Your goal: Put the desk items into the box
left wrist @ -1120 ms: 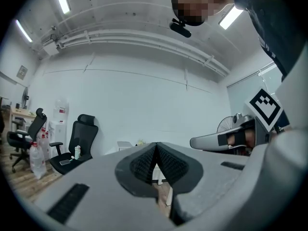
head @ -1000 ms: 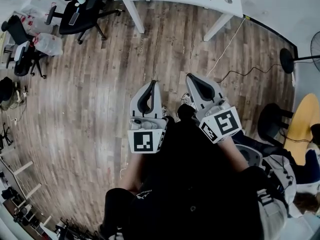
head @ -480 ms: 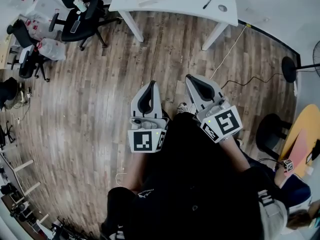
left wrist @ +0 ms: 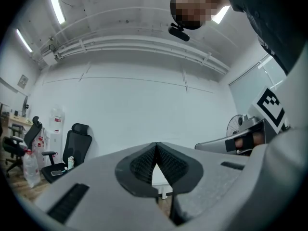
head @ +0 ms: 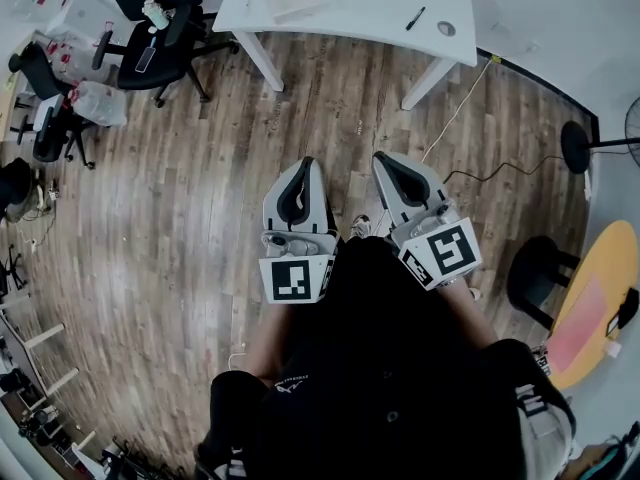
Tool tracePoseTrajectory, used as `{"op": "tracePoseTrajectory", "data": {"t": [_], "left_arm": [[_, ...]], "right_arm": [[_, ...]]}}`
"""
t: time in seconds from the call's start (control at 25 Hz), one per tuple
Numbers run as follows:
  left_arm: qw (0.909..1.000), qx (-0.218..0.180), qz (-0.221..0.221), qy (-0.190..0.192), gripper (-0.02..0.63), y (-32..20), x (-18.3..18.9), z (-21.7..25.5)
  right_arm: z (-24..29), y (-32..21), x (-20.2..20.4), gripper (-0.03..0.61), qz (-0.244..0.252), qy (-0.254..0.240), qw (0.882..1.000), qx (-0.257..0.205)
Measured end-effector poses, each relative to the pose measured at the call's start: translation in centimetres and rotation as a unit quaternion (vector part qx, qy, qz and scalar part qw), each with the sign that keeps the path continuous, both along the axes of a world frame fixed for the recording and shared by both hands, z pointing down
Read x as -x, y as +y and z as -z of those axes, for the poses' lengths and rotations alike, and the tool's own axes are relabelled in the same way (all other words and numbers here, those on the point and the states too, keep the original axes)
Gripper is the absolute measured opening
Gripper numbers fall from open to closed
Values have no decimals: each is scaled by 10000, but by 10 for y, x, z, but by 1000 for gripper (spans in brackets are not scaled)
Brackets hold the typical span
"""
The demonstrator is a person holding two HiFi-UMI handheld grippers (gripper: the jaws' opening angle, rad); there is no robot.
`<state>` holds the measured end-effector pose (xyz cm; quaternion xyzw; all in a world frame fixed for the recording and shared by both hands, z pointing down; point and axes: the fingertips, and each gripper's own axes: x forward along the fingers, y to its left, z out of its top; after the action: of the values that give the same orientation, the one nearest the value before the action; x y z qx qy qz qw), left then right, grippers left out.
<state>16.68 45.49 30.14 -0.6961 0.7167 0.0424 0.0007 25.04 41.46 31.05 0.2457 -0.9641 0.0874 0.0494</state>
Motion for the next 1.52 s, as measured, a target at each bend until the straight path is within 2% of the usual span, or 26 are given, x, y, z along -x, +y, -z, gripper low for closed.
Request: {"op": "tracePoseTrajectory", "data": {"t": [0.44, 0.88, 1.28, 1.52], "left_arm": [[9978, 133, -613, 225, 7, -107, 63, -2], [9954, 308, -900, 61, 8, -180, 153, -1], [9954, 372, -880, 38, 8, -224, 232, -7], [9963, 400, -752, 104, 8, -241, 259, -18]], "right_arm": [[2, -93, 65, -2, -443, 87, 9989, 130], [-5, -164, 149, -2, -709, 215, 9968, 288], [0, -215, 229, -2, -745, 236, 9967, 199], [-15, -230, 252, -2, -691, 357, 9965, 320]]}}
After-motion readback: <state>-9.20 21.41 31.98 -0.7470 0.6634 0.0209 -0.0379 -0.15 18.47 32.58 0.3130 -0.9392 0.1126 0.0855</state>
